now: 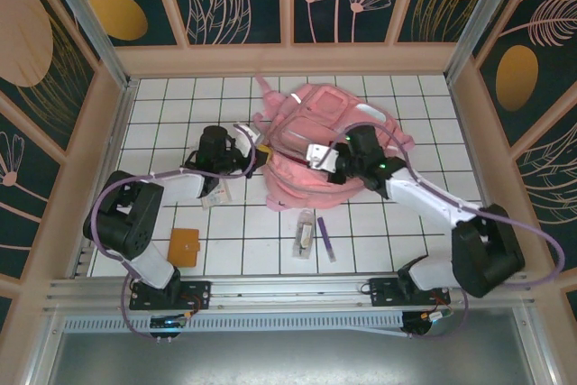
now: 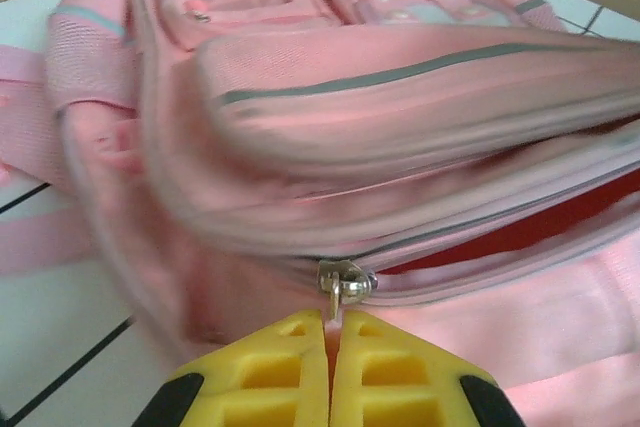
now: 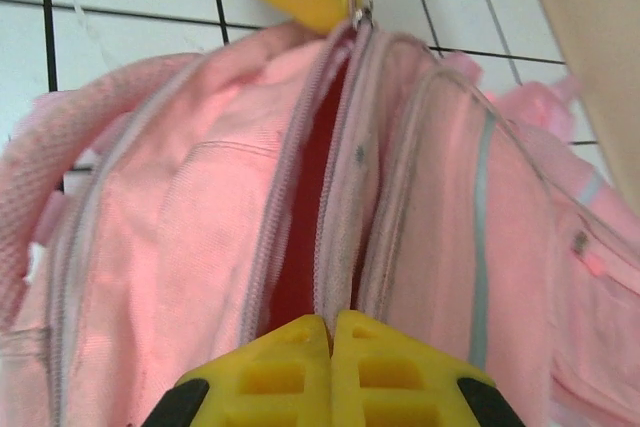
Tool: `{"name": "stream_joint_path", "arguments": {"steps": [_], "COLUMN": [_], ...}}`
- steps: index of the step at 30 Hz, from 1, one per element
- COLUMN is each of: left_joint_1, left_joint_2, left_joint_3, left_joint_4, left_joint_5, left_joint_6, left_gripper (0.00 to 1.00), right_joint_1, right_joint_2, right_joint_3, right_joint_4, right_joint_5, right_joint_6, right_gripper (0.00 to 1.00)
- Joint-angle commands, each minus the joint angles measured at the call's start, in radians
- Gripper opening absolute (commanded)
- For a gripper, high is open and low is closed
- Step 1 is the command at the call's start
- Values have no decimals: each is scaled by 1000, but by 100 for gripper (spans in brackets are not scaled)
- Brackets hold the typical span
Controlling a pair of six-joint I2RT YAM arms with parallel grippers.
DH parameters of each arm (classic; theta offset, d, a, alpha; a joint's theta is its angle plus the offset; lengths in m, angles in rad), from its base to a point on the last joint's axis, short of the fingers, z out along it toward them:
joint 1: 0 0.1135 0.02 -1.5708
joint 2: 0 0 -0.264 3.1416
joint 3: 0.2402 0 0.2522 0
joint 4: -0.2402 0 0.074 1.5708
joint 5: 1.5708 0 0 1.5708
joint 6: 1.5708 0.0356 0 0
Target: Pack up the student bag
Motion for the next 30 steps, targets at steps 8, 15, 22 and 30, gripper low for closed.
{"name": "stream_joint_path", "arguments": {"steps": [8, 15, 22, 30], "left_joint_1": [-124, -194, -196, -196], "left_joint_2": [1, -36, -57, -51], "left_joint_3": [-8, -36, -40, -51], "left_joint_4": [126, 241, 227, 237], "left_joint_5": [68, 96, 85, 67], "left_joint_6": [14, -118, -111, -116], "left_gripper": [0, 0, 0, 0], "right_joint_1": [-27, 33, 33, 18], "right_joint_2": [-23, 127, 226, 292], "right_joint_3": [67, 177, 254, 367], "right_joint_4": [-15, -110, -229, -416], "right_joint_5": [-36, 58, -53, -262], "right_joint_6": [282, 303, 339, 364], "right_gripper": [63, 67, 67, 72]}}
